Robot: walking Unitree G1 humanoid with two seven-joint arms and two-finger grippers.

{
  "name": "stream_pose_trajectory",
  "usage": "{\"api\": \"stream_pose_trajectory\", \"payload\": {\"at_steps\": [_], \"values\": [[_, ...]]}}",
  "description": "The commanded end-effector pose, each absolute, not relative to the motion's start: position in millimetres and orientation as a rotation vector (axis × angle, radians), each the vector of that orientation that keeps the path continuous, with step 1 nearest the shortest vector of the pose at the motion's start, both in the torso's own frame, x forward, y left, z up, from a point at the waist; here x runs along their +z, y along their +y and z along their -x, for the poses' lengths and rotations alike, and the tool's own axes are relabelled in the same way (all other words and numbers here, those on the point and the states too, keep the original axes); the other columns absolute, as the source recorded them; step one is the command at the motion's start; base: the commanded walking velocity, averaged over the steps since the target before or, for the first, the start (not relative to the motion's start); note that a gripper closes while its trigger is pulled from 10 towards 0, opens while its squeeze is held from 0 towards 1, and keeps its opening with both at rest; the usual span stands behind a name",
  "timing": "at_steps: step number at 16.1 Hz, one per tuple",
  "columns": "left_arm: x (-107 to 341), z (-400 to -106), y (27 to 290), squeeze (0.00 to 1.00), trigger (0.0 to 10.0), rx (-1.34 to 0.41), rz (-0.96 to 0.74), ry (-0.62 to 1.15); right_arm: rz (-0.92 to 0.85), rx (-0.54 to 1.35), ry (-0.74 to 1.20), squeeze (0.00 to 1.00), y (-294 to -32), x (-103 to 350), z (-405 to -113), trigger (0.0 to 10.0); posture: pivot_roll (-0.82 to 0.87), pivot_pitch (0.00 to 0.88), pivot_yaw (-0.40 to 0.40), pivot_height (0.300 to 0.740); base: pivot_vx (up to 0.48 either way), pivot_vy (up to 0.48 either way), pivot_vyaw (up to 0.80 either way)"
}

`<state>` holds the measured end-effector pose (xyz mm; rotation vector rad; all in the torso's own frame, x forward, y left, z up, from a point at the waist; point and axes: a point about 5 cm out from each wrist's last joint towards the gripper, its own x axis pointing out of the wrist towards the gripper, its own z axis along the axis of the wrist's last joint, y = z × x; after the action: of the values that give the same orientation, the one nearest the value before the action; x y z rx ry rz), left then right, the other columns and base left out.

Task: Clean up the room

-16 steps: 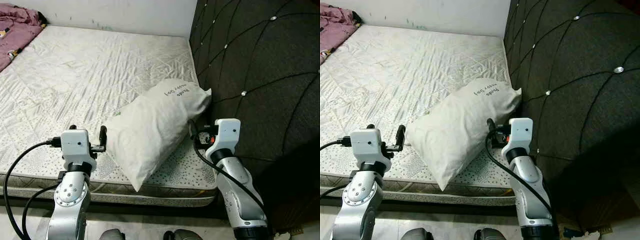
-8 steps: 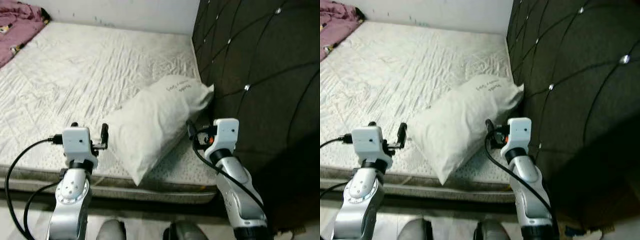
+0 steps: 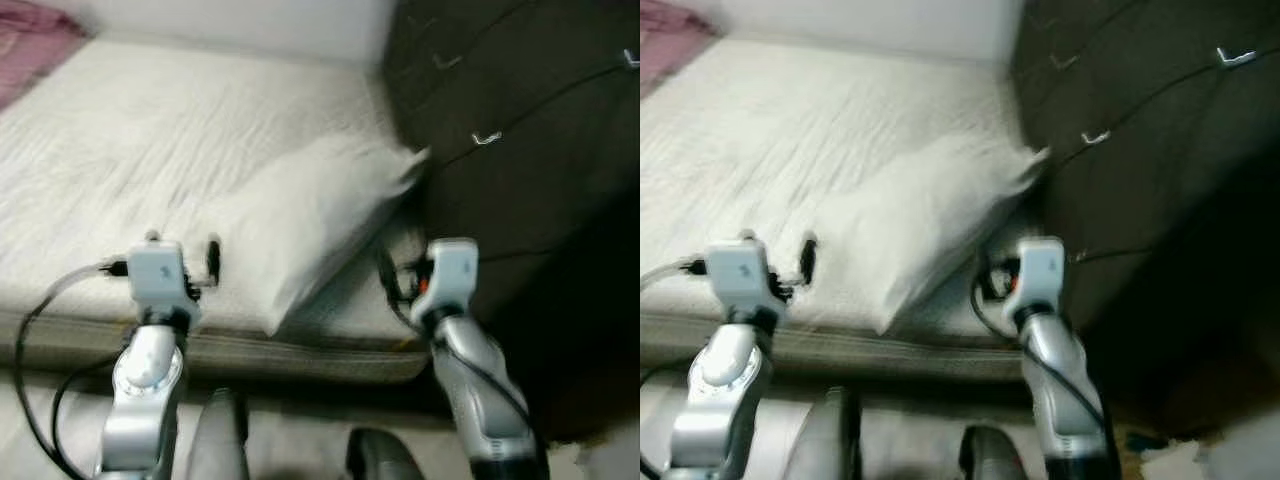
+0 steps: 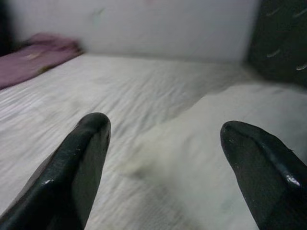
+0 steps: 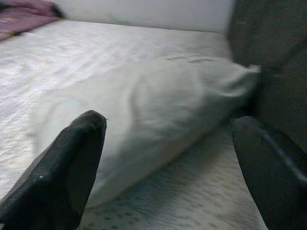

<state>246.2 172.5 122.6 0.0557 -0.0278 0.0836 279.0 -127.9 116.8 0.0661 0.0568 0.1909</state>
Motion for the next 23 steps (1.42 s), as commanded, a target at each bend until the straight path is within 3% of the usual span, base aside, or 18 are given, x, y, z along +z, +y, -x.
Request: {"api": "stream_pose_trajectory", "payload": {"at_steps": [1, 7, 13, 23], "values": [[117.7, -245.9, 173.2, 0.00, 10.0, 0.086, -0.056, 0.001, -0.067, 0.193, 0.082, 0.00, -127.8, 111.2, -275.8, 10.0, 0.07, 0.070, -0.065, 0.655, 0.000, 0.000, 0.00], [118.2, -247.4, 172.4, 0.00, 10.0, 0.083, -0.049, 0.001, -0.062, 0.204, 0.083, 0.00, -126.9, 112.0, -277.2, 10.0, 0.07, 0.075, -0.069, 0.651, 0.000, 0.000, 0.00], [119.0, -247.9, 172.1, 0.00, 10.0, 0.084, -0.046, 0.000, -0.064, 0.216, 0.084, 0.00, -125.3, 111.7, -277.5, 10.0, 0.07, 0.077, -0.070, 0.582, 0.000, 0.000, 0.00], [118.9, -249.8, 172.0, 0.00, 10.0, 0.084, -0.013, -0.006, -0.061, 0.220, 0.091, 0.00, -125.1, 109.5, -280.3, 10.0, 0.07, 0.058, -0.070, 0.582, 0.000, 0.000, 0.00]]}}
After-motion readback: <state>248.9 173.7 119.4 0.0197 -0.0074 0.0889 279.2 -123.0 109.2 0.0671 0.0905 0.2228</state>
